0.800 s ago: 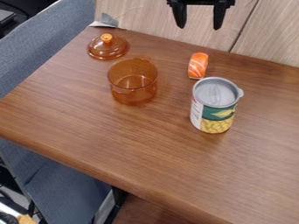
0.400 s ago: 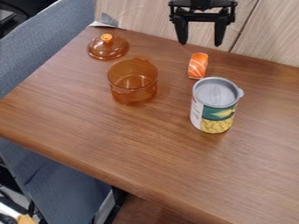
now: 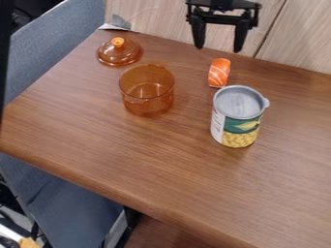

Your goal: Moved the yellow and green can to the top right of the table

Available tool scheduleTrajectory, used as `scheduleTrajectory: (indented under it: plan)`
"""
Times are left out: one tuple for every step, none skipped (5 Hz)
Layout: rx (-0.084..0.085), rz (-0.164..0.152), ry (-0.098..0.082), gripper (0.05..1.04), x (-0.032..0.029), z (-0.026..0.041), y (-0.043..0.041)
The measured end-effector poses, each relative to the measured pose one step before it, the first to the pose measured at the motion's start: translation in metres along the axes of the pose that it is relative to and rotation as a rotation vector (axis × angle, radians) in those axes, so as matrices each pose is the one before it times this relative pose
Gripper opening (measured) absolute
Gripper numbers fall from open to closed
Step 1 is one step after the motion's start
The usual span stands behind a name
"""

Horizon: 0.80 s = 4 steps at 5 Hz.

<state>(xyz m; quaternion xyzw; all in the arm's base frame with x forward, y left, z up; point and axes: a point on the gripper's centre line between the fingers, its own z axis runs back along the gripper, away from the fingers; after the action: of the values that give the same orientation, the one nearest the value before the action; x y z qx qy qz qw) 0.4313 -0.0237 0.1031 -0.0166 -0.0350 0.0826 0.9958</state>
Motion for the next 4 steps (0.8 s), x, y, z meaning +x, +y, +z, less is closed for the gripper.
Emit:
scheduleTrajectory:
  plan:
    - [-0.0167, -0.0272, -0.1197, 1.001, -0.02425, 0.04483, -0.01003]
    - [-0.0227, -0.0012, -0.0372, 1.001, -0.02928, 0.02209, 0.00272]
    - [-0.0134, -0.0177, -0.0331, 1.001, -0.02898, 0.02119, 0.00492]
    - [-0.0134, -0.0348, 0.0314, 1.001, -0.02753, -0.00754, -0.00217]
